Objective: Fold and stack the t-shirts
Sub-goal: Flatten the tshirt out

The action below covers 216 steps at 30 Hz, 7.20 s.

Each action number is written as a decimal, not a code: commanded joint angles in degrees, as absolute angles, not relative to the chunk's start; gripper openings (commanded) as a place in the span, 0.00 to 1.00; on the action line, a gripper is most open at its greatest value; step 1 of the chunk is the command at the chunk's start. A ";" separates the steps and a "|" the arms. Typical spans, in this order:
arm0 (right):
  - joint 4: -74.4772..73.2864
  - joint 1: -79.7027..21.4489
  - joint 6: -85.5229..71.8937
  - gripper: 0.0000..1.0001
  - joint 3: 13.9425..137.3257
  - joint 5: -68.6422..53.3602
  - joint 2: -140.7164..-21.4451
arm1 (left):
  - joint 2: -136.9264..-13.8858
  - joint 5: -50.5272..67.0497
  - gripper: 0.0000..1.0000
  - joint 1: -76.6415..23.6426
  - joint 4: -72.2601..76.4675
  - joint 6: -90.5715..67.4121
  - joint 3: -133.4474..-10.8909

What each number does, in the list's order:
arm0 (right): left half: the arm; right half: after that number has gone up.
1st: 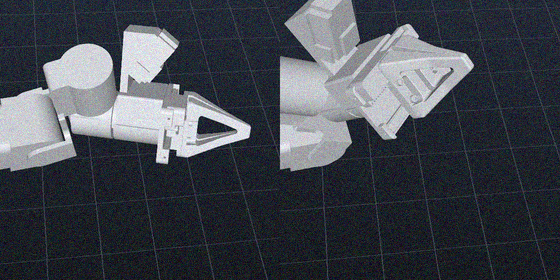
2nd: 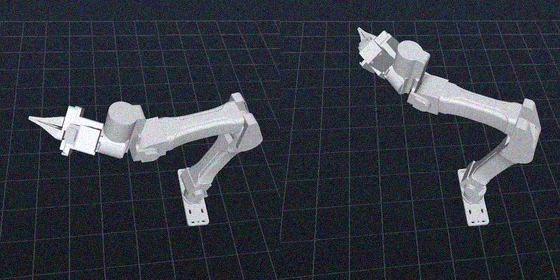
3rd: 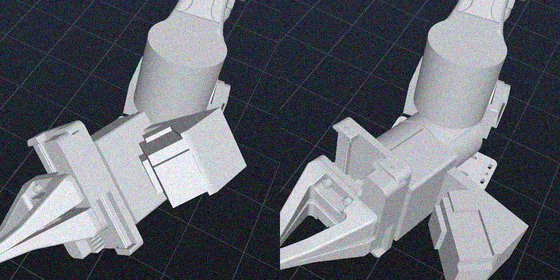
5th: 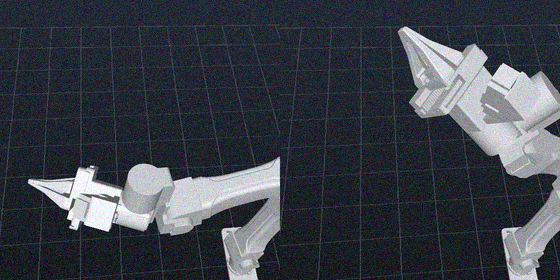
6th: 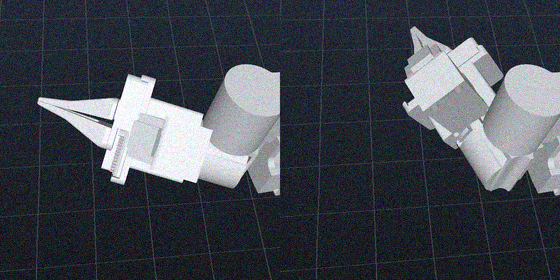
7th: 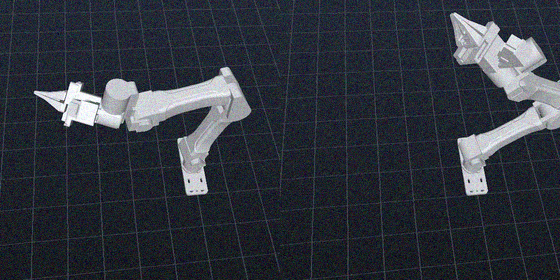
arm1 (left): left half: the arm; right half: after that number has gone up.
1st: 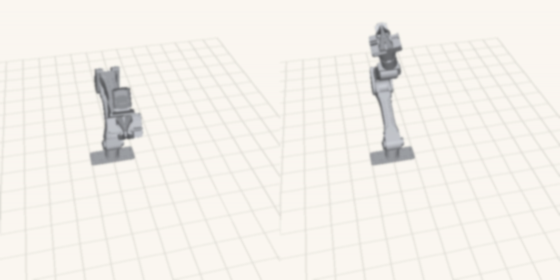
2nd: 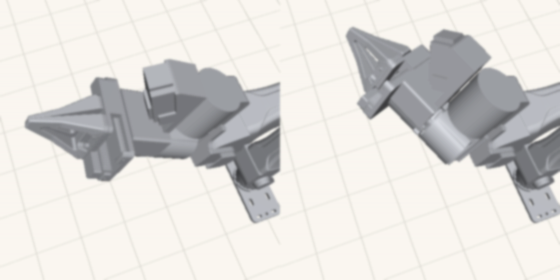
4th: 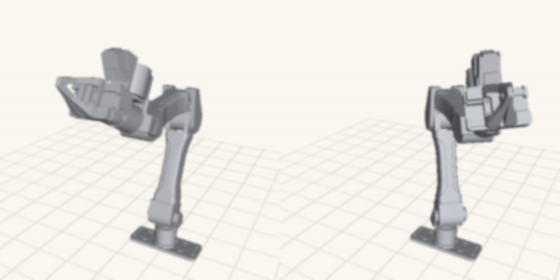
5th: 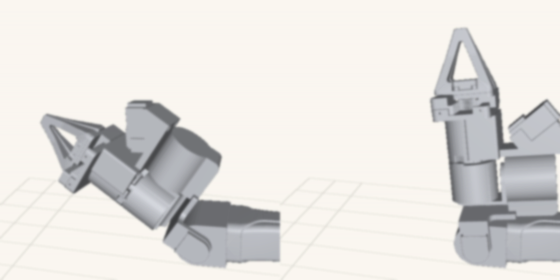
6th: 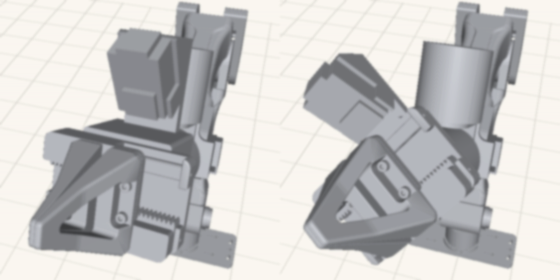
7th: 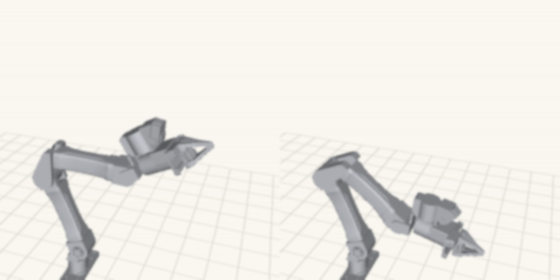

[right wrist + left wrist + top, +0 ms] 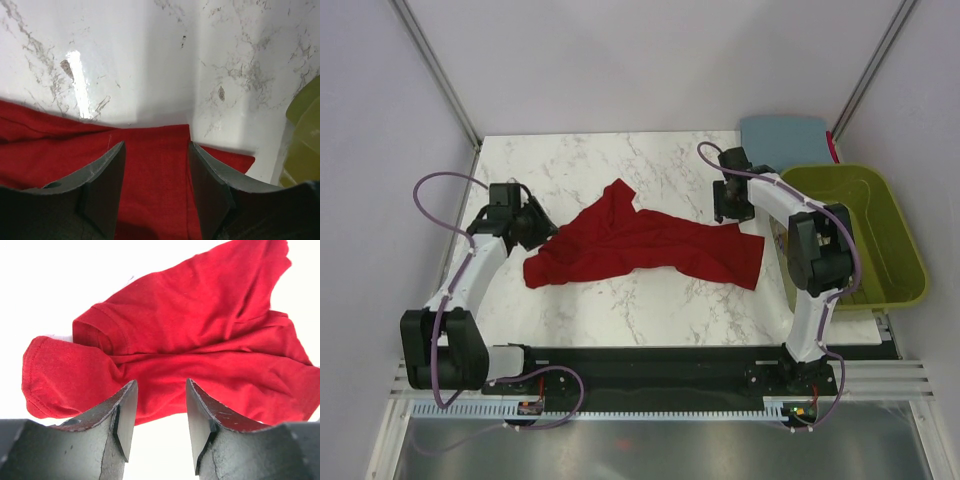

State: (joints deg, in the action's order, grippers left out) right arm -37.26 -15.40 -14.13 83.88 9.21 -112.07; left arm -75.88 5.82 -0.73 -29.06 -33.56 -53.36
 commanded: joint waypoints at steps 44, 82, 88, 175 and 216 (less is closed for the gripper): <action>-35.68 -13.36 -17.23 0.29 84.03 11.51 -110.75 | -74.35 10.54 0.58 13.45 -34.03 -40.34 -44.04; -43.58 -13.71 -23.29 0.00 91.84 8.35 -77.17 | -59.59 15.81 0.02 13.36 -31.02 -44.56 -61.42; -45.52 -13.71 -25.92 0.00 90.70 8.79 -66.37 | -48.80 12.05 0.02 13.27 -35.59 -41.84 -66.97; -9.84 -16.35 -25.84 0.00 38.05 -2.37 -63.55 | -107.14 2.29 0.49 0.62 -24.52 -21.18 -72.07; -31.73 -15.82 -28.57 0.00 45.27 10.47 -66.18 | -68.04 5.17 0.02 2.29 -35.86 -37.51 -48.72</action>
